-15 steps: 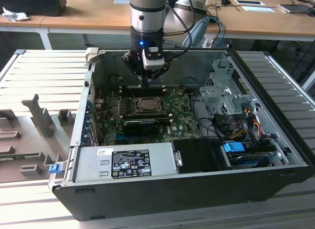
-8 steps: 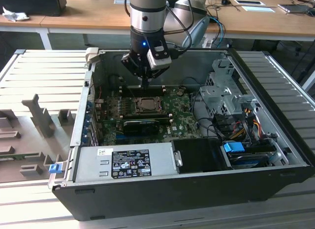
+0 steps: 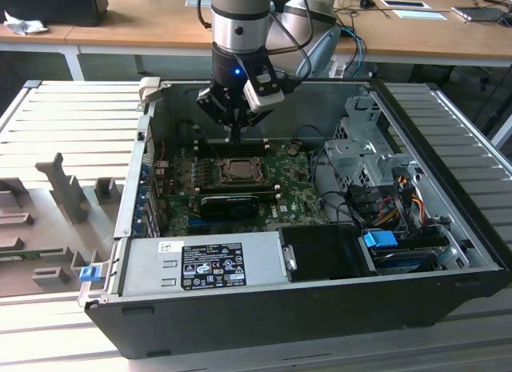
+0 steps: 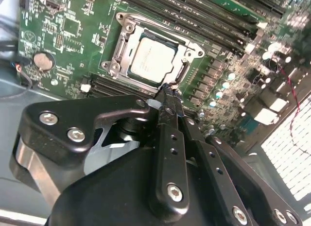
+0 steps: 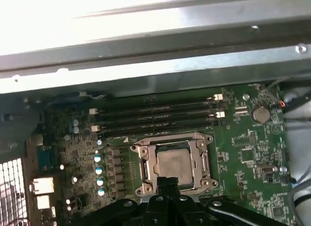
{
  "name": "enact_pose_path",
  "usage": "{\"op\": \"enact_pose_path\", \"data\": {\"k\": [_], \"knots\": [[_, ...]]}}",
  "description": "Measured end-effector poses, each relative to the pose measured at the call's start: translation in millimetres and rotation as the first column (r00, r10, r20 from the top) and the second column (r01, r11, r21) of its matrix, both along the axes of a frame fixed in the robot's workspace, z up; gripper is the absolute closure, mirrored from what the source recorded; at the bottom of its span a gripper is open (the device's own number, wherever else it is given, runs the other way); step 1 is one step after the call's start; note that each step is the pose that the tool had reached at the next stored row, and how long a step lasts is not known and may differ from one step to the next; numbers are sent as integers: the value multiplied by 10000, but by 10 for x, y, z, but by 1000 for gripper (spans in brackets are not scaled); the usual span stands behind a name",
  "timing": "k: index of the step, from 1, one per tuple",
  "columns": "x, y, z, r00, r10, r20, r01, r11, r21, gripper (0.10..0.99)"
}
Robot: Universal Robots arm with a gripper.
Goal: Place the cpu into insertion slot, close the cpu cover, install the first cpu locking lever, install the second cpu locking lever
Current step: 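Install the first cpu locking lever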
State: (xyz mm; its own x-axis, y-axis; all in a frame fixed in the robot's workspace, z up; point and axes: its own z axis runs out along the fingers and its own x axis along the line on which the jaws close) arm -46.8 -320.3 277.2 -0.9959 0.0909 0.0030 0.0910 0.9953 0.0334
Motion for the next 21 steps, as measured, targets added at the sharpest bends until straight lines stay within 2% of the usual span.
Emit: {"op": "enact_pose_path", "data": {"k": [6, 13, 16, 21], "knots": [[0, 0, 0, 9953, 964, -1, -964, 9953, 0, 980], [0, 0, -3, 9825, 1863, 0, -1863, 9825, 0, 980], [0, 0, -5, 9687, 2484, 0, -2484, 9687, -1, 980], [0, 0, -7, 9528, 3036, -1, -3036, 9528, 0, 980]]}}
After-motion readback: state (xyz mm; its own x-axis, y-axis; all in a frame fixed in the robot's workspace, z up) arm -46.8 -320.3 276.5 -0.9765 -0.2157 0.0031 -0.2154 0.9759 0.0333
